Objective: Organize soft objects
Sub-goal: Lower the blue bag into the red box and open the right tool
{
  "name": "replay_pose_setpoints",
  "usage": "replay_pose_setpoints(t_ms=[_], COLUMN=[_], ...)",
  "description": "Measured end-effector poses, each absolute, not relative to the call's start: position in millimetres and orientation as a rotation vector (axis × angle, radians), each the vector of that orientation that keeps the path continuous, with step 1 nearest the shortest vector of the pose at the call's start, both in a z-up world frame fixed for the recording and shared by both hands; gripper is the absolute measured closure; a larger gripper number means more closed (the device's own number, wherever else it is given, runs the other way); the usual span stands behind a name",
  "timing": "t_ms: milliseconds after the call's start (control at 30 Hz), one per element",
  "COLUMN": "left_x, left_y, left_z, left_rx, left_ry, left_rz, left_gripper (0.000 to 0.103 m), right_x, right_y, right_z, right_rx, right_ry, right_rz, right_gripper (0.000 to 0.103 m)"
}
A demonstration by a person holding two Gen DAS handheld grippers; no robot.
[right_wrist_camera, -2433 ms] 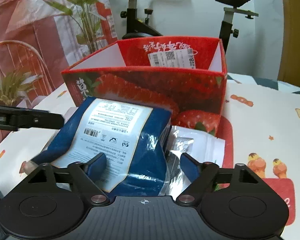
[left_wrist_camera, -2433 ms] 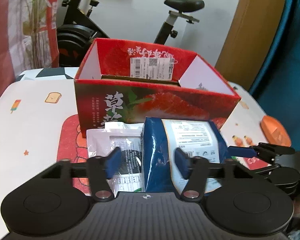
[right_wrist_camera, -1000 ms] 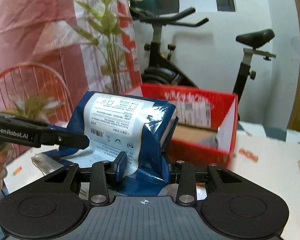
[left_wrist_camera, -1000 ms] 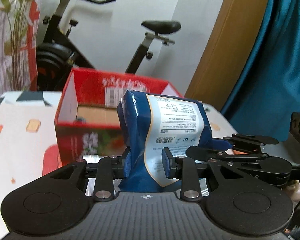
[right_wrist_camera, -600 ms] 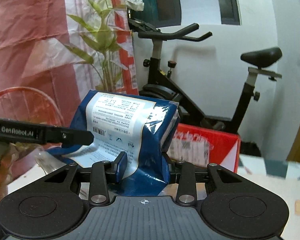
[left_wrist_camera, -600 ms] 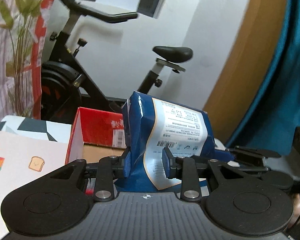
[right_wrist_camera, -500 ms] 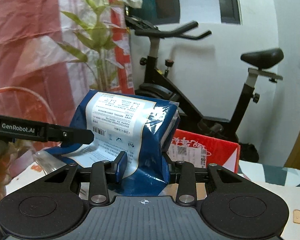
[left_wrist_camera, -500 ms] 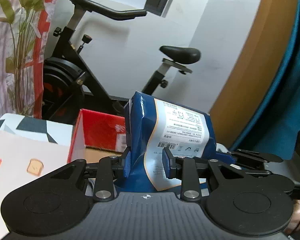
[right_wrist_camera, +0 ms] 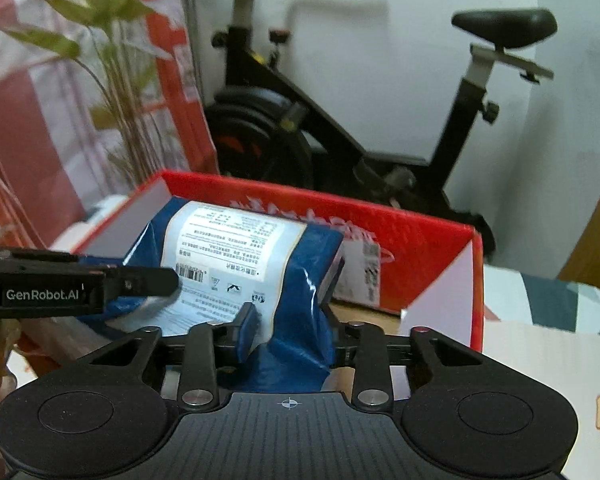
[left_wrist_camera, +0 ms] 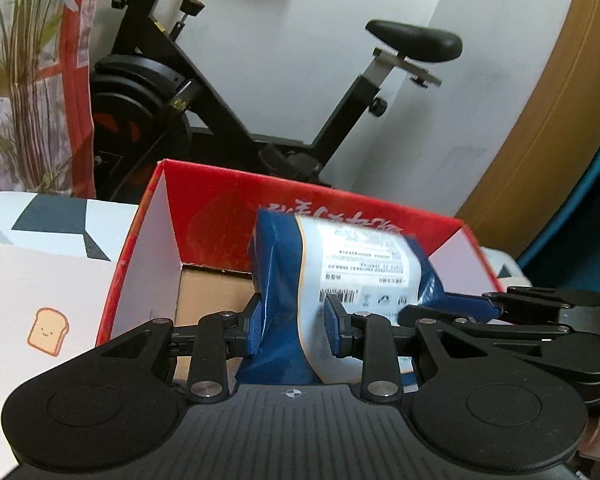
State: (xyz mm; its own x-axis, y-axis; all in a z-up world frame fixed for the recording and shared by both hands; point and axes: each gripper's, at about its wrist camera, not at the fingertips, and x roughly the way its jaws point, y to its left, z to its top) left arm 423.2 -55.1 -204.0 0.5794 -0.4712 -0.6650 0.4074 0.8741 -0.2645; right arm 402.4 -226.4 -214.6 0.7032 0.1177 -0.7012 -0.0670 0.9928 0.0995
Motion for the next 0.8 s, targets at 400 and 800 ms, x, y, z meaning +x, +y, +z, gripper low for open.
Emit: replay_pose_setpoints(t_ms=[400,800], left_x=[433,408], left_y=[-60,-59], left_z=[-216,-199], left_rx=[-0.028,0.056], left_ry=[0.823,0.753], left_rz=[-0.507,-0.537], left_gripper=[0.071,0.065], right_x=[413,403], right_y=[-230,-229], right_z=[-232,-222], right_rx=[0.07,0.047], right_ry=[0.865,0.887], right_rz=[0.052,0.021], right_gripper=[0.087,0.082])
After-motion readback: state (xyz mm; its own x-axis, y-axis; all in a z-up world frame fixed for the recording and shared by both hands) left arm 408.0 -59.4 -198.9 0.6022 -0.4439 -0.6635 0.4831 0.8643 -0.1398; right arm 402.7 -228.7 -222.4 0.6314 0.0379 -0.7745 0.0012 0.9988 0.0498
